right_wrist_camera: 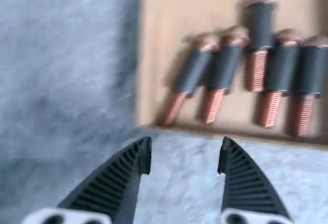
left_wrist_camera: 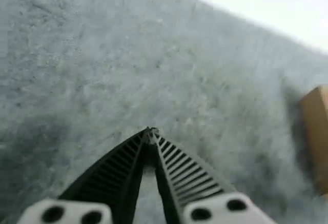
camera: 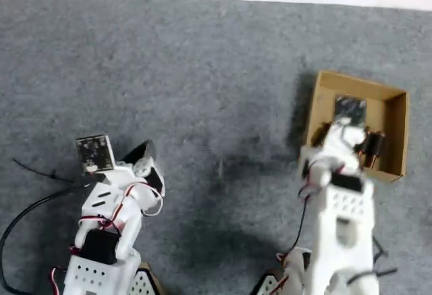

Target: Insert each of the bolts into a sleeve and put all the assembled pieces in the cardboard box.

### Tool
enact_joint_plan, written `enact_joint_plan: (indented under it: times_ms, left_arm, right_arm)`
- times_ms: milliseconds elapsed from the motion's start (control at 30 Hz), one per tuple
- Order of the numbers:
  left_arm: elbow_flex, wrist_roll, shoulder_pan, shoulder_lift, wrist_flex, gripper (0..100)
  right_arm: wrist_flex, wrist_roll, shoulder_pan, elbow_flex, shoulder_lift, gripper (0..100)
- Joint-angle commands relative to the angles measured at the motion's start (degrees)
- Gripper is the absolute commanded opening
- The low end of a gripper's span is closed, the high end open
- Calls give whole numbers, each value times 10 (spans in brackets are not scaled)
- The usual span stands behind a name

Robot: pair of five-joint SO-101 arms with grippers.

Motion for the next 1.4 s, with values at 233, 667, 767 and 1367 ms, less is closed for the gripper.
enact_joint_plan:
  times_ms: [233,667,767,1367]
  left_arm:
    - [11,-133,-52,-7,196,6]
    - [11,-142,-165,-6,239,6]
    - [11,-142,-165,-6,315,6]
    - [11,-140,-165,-8,357,6]
  right_arm:
    - [-10,-4,-36,247,-406,187]
    - [206,-2,-36,319,-572,187]
    - [225,-1,-36,382,-578,187]
    - [288,-1,16,369,-575,187]
